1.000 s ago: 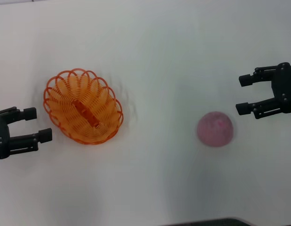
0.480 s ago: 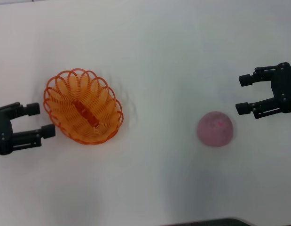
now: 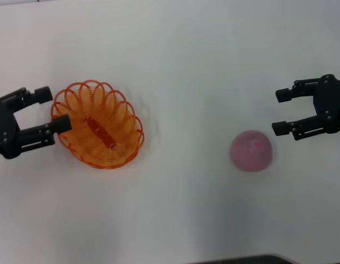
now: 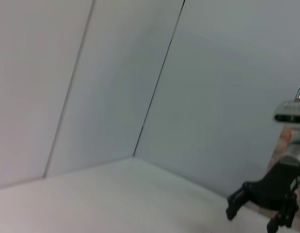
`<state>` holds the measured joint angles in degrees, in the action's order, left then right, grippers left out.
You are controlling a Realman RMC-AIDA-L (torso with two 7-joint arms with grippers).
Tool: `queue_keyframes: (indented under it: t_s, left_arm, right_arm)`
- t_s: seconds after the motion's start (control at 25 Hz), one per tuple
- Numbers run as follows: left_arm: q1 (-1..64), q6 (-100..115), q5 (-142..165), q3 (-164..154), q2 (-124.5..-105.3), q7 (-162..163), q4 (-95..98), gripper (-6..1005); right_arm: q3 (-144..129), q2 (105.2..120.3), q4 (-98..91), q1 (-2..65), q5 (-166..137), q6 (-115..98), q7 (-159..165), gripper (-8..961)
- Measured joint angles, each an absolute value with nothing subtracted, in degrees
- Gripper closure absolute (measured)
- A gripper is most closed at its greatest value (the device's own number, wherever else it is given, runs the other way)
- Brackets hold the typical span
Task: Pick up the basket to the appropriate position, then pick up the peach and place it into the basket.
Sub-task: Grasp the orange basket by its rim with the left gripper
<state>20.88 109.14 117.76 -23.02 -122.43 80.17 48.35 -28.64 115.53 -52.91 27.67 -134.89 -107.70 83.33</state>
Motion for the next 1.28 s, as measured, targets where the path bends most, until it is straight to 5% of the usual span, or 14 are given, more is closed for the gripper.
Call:
queue_keyframes:
  t_s: [0.92,1.28]
  left_arm:
    - [24.45,109.02,117.49,-23.32,-120.41,95.13,51.96,139]
    - [24.38,99.93,120.34,-28.06,-121.29,93.81,52.33,139]
  right_arm:
    - [-28.65,115.75,-52.91,27.76,-135.01,-106.87,83.31,68]
    - [-28.78,115.8,-52.91,27.85,-135.04,-106.4,83.08,68]
